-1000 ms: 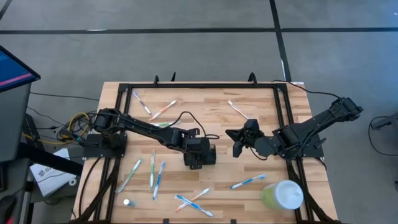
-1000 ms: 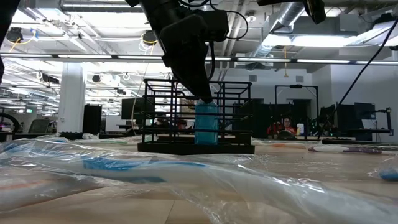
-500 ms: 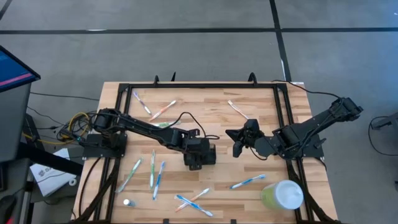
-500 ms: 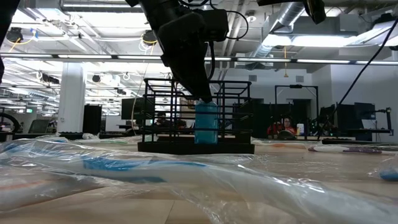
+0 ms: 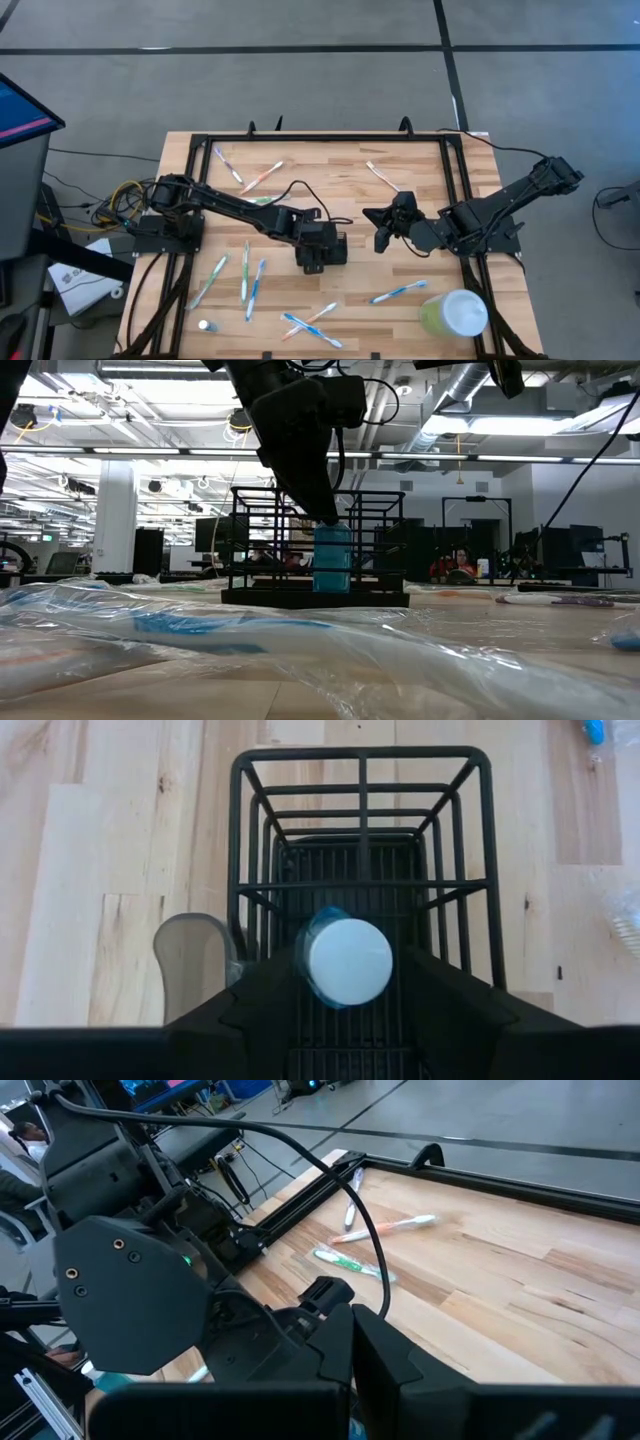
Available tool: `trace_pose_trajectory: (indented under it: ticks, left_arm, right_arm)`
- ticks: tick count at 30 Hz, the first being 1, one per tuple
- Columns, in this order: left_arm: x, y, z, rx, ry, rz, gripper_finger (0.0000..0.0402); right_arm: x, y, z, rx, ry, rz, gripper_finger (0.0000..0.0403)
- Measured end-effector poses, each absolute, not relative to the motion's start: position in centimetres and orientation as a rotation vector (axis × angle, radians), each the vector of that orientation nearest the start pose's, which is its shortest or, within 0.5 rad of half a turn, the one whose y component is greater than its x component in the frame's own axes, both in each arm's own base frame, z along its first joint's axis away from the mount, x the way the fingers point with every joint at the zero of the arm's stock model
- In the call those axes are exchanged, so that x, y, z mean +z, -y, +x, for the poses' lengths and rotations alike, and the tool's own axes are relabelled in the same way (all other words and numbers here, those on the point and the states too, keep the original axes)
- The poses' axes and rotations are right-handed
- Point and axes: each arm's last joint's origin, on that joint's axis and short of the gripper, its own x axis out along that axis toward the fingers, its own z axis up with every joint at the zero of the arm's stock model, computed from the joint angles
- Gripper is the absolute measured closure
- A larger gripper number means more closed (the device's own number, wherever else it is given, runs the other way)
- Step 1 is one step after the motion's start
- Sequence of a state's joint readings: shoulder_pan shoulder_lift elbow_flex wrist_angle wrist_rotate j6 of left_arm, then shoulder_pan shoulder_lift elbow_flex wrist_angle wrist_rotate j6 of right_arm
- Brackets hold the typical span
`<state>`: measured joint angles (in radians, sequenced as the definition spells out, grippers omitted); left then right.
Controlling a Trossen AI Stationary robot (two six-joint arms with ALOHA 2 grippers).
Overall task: Pick & Place toothbrushing station
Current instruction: Put the right mouthwash into the middle section of the mesh organizer, then put the mouthwash into the middle section of the mesh organizer
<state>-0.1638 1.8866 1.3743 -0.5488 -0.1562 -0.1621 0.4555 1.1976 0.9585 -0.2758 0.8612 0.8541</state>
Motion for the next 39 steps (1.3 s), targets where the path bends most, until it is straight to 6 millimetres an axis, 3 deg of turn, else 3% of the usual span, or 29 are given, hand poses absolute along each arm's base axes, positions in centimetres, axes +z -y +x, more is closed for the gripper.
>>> trace_pose_trajectory:
  ticks: [12, 21, 33, 39]
  left_arm:
    - [20.3, 6.0, 38.7, 0.076, -1.044, 0.023, 0.0218]
    - [22.6, 5.7, 38.0, 0.086, -0.987, 0.033, 0.0219]
    - [22.7, 5.7, 37.8, 0.080, -0.998, 0.046, 0.0220]
    - [24.2, 5.7, 37.1, 0.075, -0.965, 0.042, 0.0220]
  right_arm:
    - [30.7, -9.1, 23.5, -0.532, -0.215, 0.498, 0.0403]
    - [30.7, -9.1, 23.5, -0.533, -0.214, 0.499, 0.0403]
    - [30.7, -8.9, 23.6, -0.539, -0.213, 0.500, 0.0403]
    - [30.7, -8.9, 23.6, -0.538, -0.212, 0.501, 0.0403]
